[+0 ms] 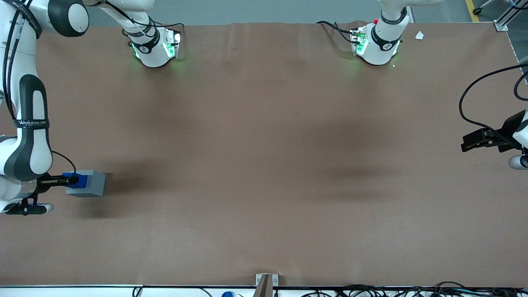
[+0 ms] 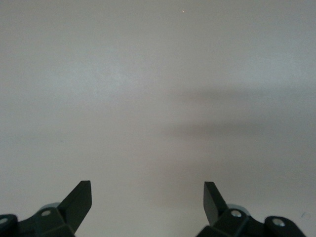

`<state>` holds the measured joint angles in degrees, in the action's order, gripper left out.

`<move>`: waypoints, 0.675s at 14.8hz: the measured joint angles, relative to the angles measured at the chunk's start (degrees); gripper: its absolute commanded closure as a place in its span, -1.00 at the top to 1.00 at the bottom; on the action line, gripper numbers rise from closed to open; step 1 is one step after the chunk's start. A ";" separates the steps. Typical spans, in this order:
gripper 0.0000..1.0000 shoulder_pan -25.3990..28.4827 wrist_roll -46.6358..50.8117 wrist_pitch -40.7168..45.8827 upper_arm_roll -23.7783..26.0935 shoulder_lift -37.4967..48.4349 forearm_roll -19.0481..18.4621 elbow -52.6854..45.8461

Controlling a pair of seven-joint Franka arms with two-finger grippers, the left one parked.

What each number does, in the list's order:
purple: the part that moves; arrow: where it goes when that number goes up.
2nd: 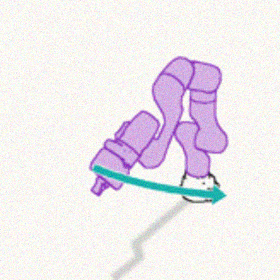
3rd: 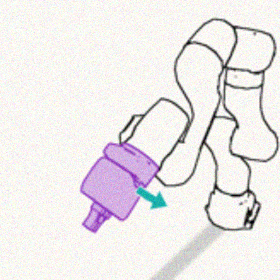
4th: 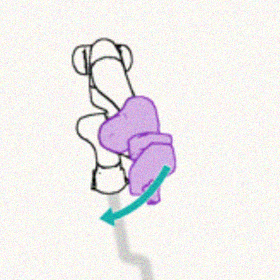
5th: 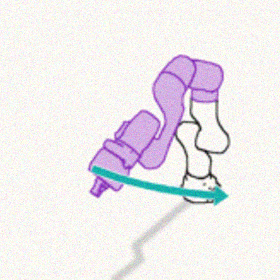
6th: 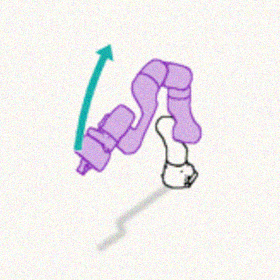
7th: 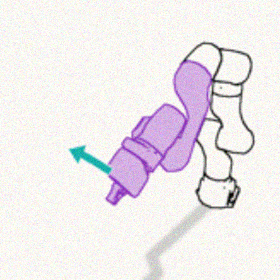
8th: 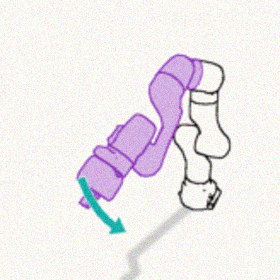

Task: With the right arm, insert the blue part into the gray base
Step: 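Lower the blue block into the gray base's square hole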

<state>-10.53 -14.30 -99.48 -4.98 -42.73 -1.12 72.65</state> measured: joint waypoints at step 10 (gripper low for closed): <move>0.79 0.00 -0.01 -0.05 0.08 -0.27 0.00 -0.05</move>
<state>-10.53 -14.31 -99.53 -4.89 -42.99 -1.12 72.61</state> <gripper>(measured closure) 0.344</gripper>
